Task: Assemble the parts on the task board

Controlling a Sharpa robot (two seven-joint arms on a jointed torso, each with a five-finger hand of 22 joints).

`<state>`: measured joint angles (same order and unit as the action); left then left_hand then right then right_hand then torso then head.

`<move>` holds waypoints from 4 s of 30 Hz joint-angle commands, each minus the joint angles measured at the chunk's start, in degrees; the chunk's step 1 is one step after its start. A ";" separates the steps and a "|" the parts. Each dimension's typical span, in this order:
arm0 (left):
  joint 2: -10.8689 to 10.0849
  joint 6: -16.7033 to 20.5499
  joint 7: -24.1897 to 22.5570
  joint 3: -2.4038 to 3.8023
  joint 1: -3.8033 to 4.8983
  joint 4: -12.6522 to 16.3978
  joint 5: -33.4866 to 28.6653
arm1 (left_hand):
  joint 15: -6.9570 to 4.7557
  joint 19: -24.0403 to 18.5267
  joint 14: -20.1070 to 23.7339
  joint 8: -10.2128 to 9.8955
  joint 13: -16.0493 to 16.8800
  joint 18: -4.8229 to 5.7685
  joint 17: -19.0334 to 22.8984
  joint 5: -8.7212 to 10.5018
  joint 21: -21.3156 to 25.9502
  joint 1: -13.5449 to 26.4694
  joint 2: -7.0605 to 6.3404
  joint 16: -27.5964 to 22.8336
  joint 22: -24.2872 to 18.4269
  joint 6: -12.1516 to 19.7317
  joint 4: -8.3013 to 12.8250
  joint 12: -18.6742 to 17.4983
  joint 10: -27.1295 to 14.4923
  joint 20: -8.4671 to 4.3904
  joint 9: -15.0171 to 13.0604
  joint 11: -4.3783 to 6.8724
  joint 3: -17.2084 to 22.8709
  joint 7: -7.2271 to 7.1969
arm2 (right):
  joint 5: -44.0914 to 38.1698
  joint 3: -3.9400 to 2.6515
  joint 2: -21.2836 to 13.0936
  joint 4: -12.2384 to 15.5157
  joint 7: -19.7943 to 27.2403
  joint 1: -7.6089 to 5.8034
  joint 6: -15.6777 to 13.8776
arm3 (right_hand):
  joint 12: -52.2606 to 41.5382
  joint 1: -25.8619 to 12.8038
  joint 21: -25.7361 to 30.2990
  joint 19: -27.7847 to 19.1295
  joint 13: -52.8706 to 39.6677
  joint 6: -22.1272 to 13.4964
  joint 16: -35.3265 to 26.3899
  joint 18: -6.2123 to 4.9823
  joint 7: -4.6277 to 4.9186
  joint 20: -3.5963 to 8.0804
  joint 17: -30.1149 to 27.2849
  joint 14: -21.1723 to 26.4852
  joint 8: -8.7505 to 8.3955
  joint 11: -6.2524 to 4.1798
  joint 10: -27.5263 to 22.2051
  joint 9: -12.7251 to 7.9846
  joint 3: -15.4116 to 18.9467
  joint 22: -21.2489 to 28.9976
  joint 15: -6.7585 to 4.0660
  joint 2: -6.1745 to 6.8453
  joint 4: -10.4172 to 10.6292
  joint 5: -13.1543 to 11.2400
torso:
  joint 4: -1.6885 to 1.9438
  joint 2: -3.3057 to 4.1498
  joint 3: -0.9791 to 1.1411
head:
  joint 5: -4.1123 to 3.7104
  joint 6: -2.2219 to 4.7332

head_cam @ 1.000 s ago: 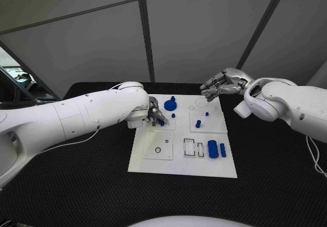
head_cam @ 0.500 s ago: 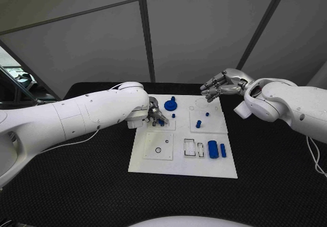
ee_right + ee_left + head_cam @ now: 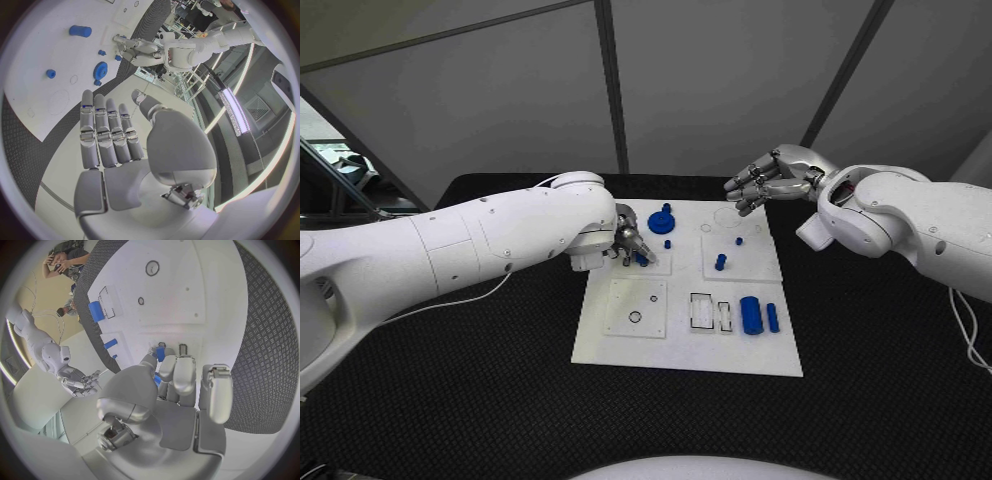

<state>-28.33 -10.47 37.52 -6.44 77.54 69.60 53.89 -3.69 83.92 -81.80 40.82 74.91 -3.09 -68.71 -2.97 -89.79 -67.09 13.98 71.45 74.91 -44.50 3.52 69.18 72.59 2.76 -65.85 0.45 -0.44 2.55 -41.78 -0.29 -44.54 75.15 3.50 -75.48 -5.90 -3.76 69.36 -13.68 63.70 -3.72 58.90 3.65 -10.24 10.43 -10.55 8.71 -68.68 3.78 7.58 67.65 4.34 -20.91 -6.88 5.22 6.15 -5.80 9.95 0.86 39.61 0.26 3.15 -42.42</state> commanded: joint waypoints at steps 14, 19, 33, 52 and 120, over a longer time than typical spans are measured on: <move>0.00 -3.15 1.14 -0.22 -0.27 0.11 -0.68 | -0.16 6.08 -0.07 0.15 0.04 3.09 -0.20 0.18 -0.21 -3.25 2.66 0.37 15.09 -0.06 3.21 0.17 0.22 -0.23 -0.17 0.41 2.80 0.04 | -0.06 -0.02 0.05 0.01 0.16 -0.10 0.56 | 0.21 -0.15 0.32 0.12 0.02 -0.42 -0.15 -0.13 -0.11 -0.26 -0.06 0.37 -0.18 -0.12 -0.42 -0.09 0.19 0.06 -0.08 -0.27 0.02 0.35 | -0.05 0.04 0.00 | 0.03 -0.15; -0.06 -3.94 1.51 -0.21 -0.25 0.19 -0.66 | -0.16 6.08 -0.15 0.18 0.10 3.09 -0.36 0.18 -0.21 -3.36 2.67 0.52 15.09 -0.09 3.44 0.27 0.34 -0.22 -0.20 0.41 3.04 0.04 | -0.06 -0.02 0.06 -0.02 0.17 -0.10 0.60 | 0.21 -0.15 0.32 0.12 0.02 -0.42 -0.15 -0.13 -0.11 -0.26 -0.06 0.37 -0.18 -0.12 -0.42 -0.09 0.19 0.06 -0.08 -0.27 0.02 0.35 | -0.03 0.03 0.00 | -0.02 -0.23; -0.02 -5.84 2.31 -0.20 0.39 0.28 -0.66 | -0.15 6.08 -0.24 0.24 0.17 3.09 -0.53 0.17 -0.21 -3.48 2.69 0.68 15.09 -0.14 3.78 0.41 0.50 -0.21 -0.24 0.40 3.45 0.06 | -0.06 -0.02 0.26 -0.17 0.19 -0.10 0.73 | 0.21 -0.15 0.32 0.12 0.02 -0.42 -0.15 -0.13 -0.11 -0.26 -0.06 0.37 -0.18 -0.12 -0.42 -0.09 0.19 0.06 -0.08 -0.27 0.02 0.35 | -0.04 0.02 0.00 | 0.22 -0.33; 0.77 -5.39 2.90 -0.21 0.57 -0.80 -0.66 | 0.06 6.08 -0.19 0.56 -0.05 3.09 -0.41 0.21 -0.21 0.14 1.78 0.58 15.09 -0.36 1.68 0.24 0.47 -0.06 -0.49 0.09 2.09 0.37 | -0.06 -0.02 0.30 -0.11 0.20 -0.10 0.77 | 0.18 -0.17 0.52 0.16 0.01 -0.46 -0.14 -0.15 -0.11 -0.29 -0.19 0.43 -0.17 -0.11 -0.48 -0.09 0.28 0.21 -0.05 -0.36 0.03 0.35 | -0.05 0.02 0.00 | 0.13 -0.22; 0.82 -3.96 3.10 0.59 0.57 -0.66 -0.82 | -0.02 6.08 0.11 1.33 -0.32 3.09 0.04 0.20 -0.21 8.11 -3.18 0.12 15.09 -1.13 -9.22 0.29 -0.06 -0.03 -0.82 0.14 -7.38 0.28 | -0.37 -0.01 0.57 -0.76 0.22 -0.09 1.12 | 0.16 0.01 0.93 0.33 -0.01 -0.58 -0.11 -0.17 -0.05 -0.34 -0.48 0.52 -0.15 -0.06 -0.61 -0.09 0.47 0.54 -0.01 -0.31 -0.24 0.34 | -0.01 0.04 0.00 | 0.09 -0.05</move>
<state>-27.48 -14.48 39.64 -5.95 78.04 68.96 53.31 -3.68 83.92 -81.79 41.76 74.50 -3.09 -68.63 -3.01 -89.79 -59.64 10.79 71.52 74.91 -45.16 -5.38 69.17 72.48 2.77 -66.58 0.58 -7.90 2.76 -42.15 -0.27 -43.97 74.35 3.37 -75.47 -5.14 -3.76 69.36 -13.04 63.91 -3.72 58.71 3.65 -10.24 10.23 -10.76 8.32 -68.69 3.78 7.37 67.44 4.31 -20.76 -6.43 5.22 6.16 -5.95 9.95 0.86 39.61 0.29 3.31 -42.51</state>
